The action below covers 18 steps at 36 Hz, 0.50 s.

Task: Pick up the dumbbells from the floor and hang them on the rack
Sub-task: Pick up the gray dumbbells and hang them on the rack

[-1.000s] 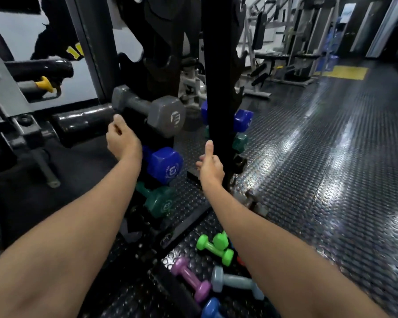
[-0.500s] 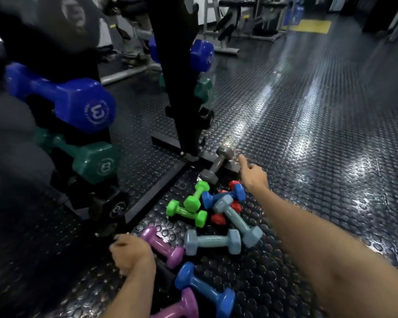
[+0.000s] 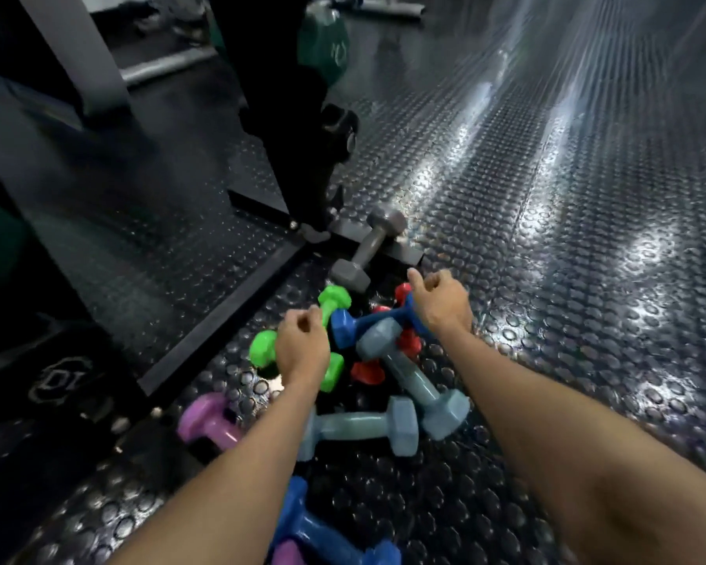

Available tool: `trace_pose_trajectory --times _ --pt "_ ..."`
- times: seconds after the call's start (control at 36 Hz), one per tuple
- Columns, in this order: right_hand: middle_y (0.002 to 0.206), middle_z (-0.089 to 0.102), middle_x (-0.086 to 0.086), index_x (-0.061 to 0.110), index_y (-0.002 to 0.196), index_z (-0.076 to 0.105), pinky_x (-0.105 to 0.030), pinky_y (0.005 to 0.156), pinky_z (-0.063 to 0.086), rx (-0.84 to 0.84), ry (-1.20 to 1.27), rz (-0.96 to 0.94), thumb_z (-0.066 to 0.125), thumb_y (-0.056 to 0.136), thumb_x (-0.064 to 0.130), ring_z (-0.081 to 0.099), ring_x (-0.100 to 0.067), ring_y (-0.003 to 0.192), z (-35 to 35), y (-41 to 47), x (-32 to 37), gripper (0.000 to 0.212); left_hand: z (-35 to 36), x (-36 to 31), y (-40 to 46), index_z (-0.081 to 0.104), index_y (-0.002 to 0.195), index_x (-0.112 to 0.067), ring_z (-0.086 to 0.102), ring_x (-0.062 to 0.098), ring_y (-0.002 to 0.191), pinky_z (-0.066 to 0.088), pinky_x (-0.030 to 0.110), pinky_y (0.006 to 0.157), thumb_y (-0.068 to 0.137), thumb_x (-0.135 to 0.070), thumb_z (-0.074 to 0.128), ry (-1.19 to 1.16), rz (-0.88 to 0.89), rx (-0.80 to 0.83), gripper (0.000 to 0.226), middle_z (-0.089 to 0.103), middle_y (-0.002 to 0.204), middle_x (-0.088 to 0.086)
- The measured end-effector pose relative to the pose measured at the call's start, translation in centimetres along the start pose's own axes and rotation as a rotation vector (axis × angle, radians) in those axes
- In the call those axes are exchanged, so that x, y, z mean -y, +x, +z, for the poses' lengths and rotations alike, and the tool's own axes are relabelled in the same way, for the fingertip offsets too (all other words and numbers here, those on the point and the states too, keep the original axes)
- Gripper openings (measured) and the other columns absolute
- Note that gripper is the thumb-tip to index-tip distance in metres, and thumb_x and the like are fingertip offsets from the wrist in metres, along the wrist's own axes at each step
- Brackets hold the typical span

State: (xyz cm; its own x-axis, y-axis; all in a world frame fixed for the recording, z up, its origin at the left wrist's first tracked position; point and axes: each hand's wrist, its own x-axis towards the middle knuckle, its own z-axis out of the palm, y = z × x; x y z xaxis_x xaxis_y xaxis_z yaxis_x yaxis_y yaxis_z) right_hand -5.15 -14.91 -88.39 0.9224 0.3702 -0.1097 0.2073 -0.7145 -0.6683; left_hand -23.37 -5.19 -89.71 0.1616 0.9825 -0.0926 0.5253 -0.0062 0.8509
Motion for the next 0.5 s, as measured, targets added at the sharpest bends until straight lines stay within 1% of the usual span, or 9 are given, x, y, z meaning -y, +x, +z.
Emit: trace_pose_trajectory --times 0.06,0.11,0.19,0.25,0.31,0.36,0.42,0.47,0.5 --pt "0.098 0.065 -0.004 0.024 0.086 0.055 -0.037 0.079 0.049 -0.074 0.013 0.010 0.048 0.088 0.068 0.060 -0.025 0.091 -0.1 -0.8 -2.7 0.044 0.8 0.2 -0.3 0.057 0.082 -0.022 0.060 0.028 0.091 0.036 0.030 0.074 0.096 -0.039 0.054 0.045 0.072 -0.015 0.023 0.065 0.091 0.003" --pt "0.096 0.065 -0.002 0.025 0.089 0.055 -0.038 0.079 0.050 -0.128 0.012 0.069 0.045 0.089 0.068 0.060 -0.023 0.089 -0.4 -1.5 -5.4 0.045 1.4 -0.4 -0.1 0.059 0.084 -0.021 0.061 0.032 0.096 0.044 0.037 0.085 0.096 -0.043 0.051 0.101 0.081 -0.082 0.027 0.068 0.097 0.007" --pt "0.095 0.065 0.001 0.025 0.094 0.054 -0.038 0.079 0.053 -0.127 0.042 0.156 0.043 0.089 0.071 0.062 -0.018 0.086 -0.6 -1.7 -7.9 0.047 2.3 -1.9 1.4 0.062 0.094 -0.018 0.059 0.034 0.105 0.037 0.044 0.098 0.098 -0.046 0.045 0.150 0.072 -0.123 0.033 0.066 0.108 0.010" --pt "0.093 0.063 0.004 0.026 0.095 0.054 -0.036 0.076 0.054 -0.099 0.041 0.130 0.044 0.089 0.072 0.061 -0.013 0.082 -0.8 -1.4 -8.1 0.048 2.9 -2.9 2.6 0.062 0.099 -0.017 0.058 0.034 0.109 0.036 0.044 0.100 0.098 -0.047 0.046 0.183 0.085 -0.082 0.034 0.064 0.113 0.011" --pt "0.092 0.062 0.005 0.026 0.098 0.053 -0.032 0.070 0.047 -0.058 0.021 0.103 0.045 0.087 0.073 0.059 -0.010 0.079 -1.0 -0.8 -7.5 0.049 3.5 -3.5 3.6 0.061 0.101 -0.017 0.058 0.034 0.110 0.038 0.044 0.100 0.096 -0.049 0.047 0.192 0.085 -0.026 0.035 0.061 0.117 0.011" --pt "0.095 0.063 0.004 0.025 0.105 0.052 -0.031 0.070 0.044 -0.013 0.015 0.102 0.044 0.087 0.075 0.061 -0.014 0.082 -1.2 0.4 -6.4 0.053 4.5 -4.2 4.5 0.059 0.103 -0.017 0.057 0.034 0.112 0.039 0.044 0.099 0.094 -0.050 0.049 0.196 0.094 0.024 0.035 0.058 0.120 0.011" --pt "0.101 0.063 0.002 0.023 0.111 0.052 -0.031 0.070 0.048 0.012 0.036 0.097 0.045 0.088 0.073 0.063 -0.017 0.085 -1.0 1.6 -4.9 0.056 5.2 -4.8 5.6 0.058 0.108 -0.017 0.055 0.035 0.116 0.040 0.043 0.099 0.092 -0.050 0.053 0.220 0.112 0.054 0.037 0.055 0.125 0.011" --pt "0.105 0.062 0.001 0.022 0.115 0.052 -0.026 0.062 0.041 -0.003 0.058 0.064 0.047 0.090 0.070 0.058 -0.016 0.085 -0.9 2.7 -3.1 0.055 6.0 -5.2 6.8 0.054 0.114 -0.016 0.053 0.035 0.119 0.041 0.044 0.100 0.088 -0.050 0.060 0.220 0.115 0.067 0.044 0.052 0.130 0.012" --pt "0.106 0.062 0.001 0.021 0.115 0.051 -0.026 0.063 0.040 -0.015 0.070 0.039 0.048 0.090 0.068 0.057 -0.016 0.086 -0.7 3.4 -2.1 0.053 6.4 -5.5 7.5 0.052 0.117 -0.016 0.052 0.035 0.120 0.041 0.045 0.100 0.085 -0.051 0.063 0.202 0.106 0.075 0.049 0.050 0.131 0.011"
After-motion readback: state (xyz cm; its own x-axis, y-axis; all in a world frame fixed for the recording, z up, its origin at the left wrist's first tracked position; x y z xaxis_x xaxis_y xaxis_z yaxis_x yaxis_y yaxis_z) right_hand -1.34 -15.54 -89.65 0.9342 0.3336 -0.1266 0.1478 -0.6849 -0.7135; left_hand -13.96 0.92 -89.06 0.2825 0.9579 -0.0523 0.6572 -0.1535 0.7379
